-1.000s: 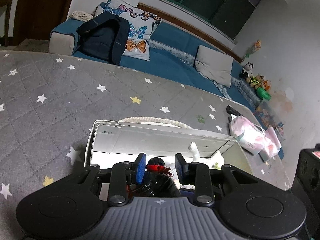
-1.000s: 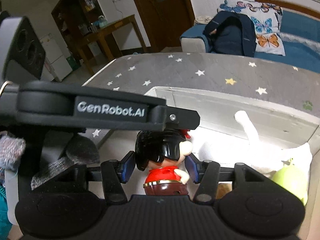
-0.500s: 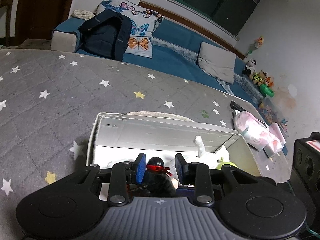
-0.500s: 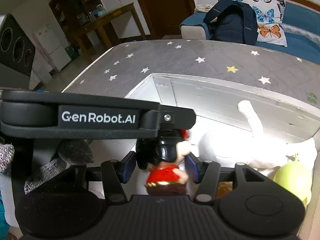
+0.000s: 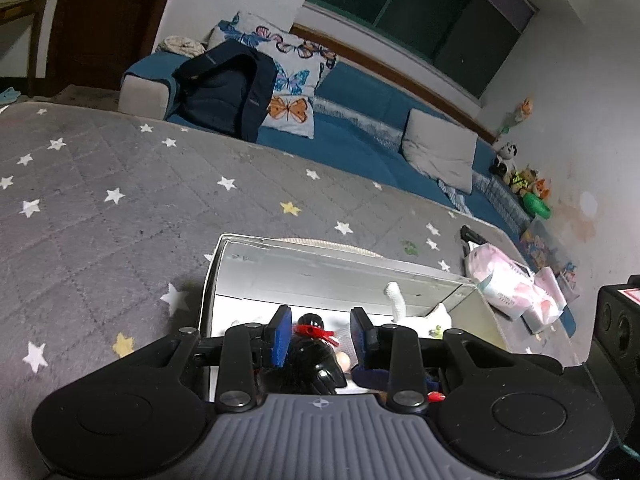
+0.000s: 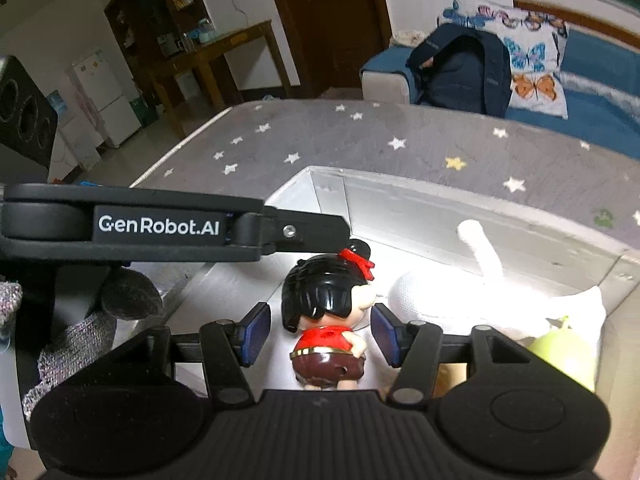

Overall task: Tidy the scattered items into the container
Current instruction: 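Carry the doll over the box and lower it inside, then open both grippers and pull them back from the box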

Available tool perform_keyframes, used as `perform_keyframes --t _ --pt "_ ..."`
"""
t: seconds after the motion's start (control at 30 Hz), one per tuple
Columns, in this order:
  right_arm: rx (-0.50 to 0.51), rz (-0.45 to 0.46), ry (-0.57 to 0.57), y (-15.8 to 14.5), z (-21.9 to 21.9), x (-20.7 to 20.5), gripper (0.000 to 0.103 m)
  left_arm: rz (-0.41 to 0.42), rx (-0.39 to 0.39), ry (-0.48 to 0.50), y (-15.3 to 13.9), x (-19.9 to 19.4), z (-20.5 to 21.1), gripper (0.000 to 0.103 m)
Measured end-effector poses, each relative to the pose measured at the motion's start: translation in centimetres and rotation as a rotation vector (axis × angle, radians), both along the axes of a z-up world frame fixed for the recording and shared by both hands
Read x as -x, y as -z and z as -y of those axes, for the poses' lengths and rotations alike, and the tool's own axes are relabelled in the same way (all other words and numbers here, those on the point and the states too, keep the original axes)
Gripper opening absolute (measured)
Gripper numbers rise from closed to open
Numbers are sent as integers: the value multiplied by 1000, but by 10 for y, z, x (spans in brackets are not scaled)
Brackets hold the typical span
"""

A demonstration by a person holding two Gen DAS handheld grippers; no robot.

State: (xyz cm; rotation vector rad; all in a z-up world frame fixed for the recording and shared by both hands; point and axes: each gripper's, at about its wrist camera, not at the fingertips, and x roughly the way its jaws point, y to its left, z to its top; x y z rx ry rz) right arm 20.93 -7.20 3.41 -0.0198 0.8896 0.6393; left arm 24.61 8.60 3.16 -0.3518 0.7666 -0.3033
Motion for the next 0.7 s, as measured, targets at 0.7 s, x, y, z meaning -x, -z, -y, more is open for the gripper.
perform_keyframes --t 0.7 --pt "-40 158 29 -29 41 81 65 139 -91 -56 -31 97 32 34"
